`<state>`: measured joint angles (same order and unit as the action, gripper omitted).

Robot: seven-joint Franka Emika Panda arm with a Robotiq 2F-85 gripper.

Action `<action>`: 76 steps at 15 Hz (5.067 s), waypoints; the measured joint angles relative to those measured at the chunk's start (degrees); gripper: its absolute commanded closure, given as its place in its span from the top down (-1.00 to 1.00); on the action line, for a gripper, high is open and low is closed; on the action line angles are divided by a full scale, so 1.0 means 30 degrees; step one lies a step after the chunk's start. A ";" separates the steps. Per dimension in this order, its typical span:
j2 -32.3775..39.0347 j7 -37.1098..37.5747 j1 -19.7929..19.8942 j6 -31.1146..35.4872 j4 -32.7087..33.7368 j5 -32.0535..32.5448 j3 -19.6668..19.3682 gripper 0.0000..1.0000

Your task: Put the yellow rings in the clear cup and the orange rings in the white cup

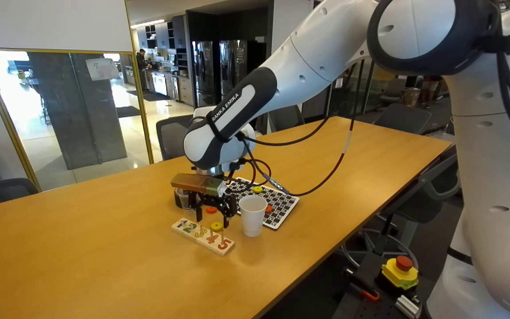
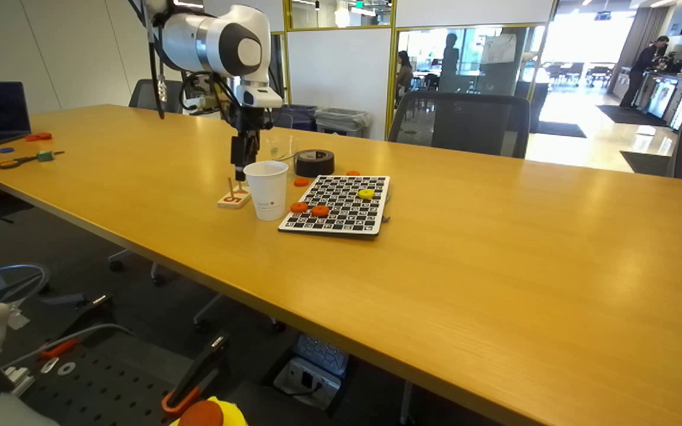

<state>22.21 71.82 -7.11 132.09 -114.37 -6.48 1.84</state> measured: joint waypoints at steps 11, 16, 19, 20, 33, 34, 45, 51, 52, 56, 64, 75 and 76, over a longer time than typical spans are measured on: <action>0.0880 0.0270 0.0004 0.2262 0.0036 0.0002 -0.0635 1.00; 0.1147 0.0693 -0.0048 0.2933 0.0035 0.0037 -0.0885 1.00; 0.1155 0.1169 -0.0201 0.2972 0.0035 0.0348 -0.1085 1.00; 0.1169 0.1350 -0.0290 0.2972 0.0035 0.0496 -0.1184 1.00; 0.1870 0.2397 -0.0757 0.2959 0.0031 0.1367 -0.1639 1.00; 0.1881 0.2397 -0.0757 0.2959 0.0031 0.1367 -0.1641 1.00; 0.1888 0.2391 -0.0793 0.2947 0.0334 0.1367 -0.1642 -0.65; 0.1828 0.2382 -0.0774 0.1731 0.0568 0.1367 -0.1700 -0.65; 0.1707 0.2395 -0.0775 0.1205 0.0581 0.1375 -0.1789 -0.65; 0.0576 0.2969 -0.0781 -0.0031 0.0566 0.2332 -0.2267 -0.65; -0.1870 0.4065 -0.0791 0.0351 0.0640 0.4845 -0.2297 -0.65; -0.0350 0.2257 -0.0722 0.1491 0.3758 0.4773 -0.1478 -0.65; 0.0020 0.1901 -0.0697 0.1490 0.4150 0.4574 -0.1411 -0.65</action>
<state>22.27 77.52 -9.20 136.56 -101.92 7.25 -2.39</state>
